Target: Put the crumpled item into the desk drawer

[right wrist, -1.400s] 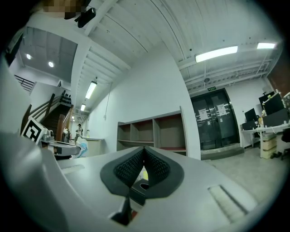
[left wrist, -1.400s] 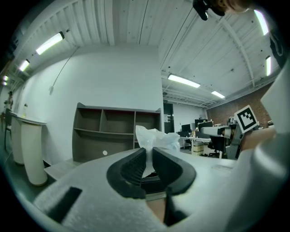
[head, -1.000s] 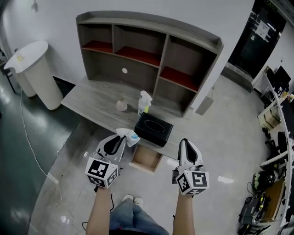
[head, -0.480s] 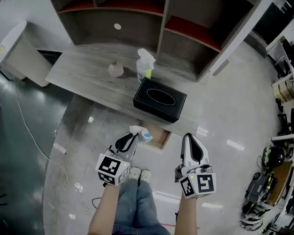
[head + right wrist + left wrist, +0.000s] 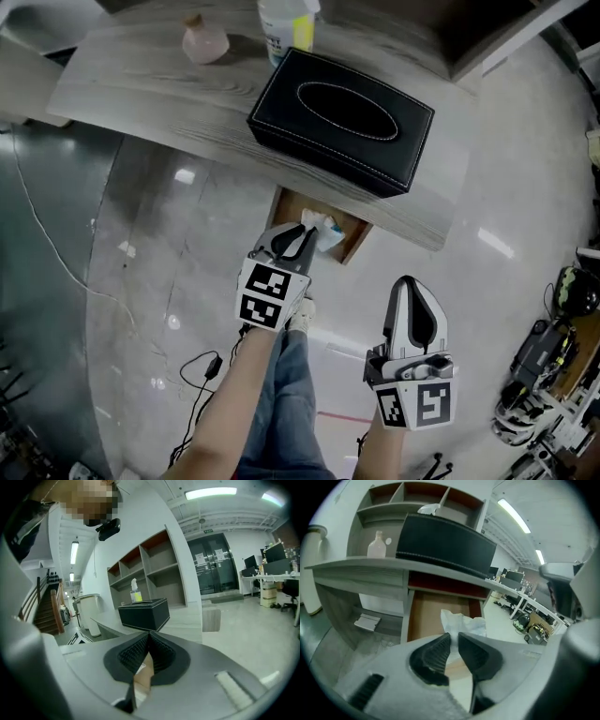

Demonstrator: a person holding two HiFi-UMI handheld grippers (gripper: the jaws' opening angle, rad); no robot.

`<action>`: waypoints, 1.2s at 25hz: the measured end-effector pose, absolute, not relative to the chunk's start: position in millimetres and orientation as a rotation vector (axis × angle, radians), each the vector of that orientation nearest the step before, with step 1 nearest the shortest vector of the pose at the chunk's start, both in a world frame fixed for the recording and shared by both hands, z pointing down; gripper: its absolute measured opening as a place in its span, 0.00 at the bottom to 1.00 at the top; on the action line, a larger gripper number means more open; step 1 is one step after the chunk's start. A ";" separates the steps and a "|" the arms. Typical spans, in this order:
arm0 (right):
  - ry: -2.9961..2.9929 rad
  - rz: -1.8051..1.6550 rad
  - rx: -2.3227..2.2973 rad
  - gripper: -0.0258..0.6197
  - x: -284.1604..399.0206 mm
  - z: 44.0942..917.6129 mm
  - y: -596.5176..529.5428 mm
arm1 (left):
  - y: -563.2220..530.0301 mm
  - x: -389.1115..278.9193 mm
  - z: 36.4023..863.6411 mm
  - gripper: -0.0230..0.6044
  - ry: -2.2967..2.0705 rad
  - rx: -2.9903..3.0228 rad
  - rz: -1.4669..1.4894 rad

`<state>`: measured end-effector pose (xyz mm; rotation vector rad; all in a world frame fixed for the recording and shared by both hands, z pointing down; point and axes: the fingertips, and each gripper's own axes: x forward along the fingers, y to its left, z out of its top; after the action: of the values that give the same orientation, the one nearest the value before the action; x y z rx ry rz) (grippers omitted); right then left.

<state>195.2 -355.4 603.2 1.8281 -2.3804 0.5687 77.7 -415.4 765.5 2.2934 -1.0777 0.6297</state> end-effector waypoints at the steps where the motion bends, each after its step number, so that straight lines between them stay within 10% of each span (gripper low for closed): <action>1: -2.373 0.579 1.834 0.06 197.8 607.9 -353.7 | -415.1 80.7 775.1 0.13 -1.059 2.281 0.657; 16: -2.402 0.577 1.855 0.06 205.9 596.0 -354.5 | -402.3 71.3 799.8 0.44 -1.103 2.231 0.909; 30: -2.488 0.431 1.930 0.06 214.0 501.8 -394.6 | -444.4 55.4 593.1 0.21 -1.258 2.467 0.469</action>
<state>214.0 -394.6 501.8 1.9298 -2.4879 0.4307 55.4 -444.4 593.1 2.4672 -1.2578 0.4688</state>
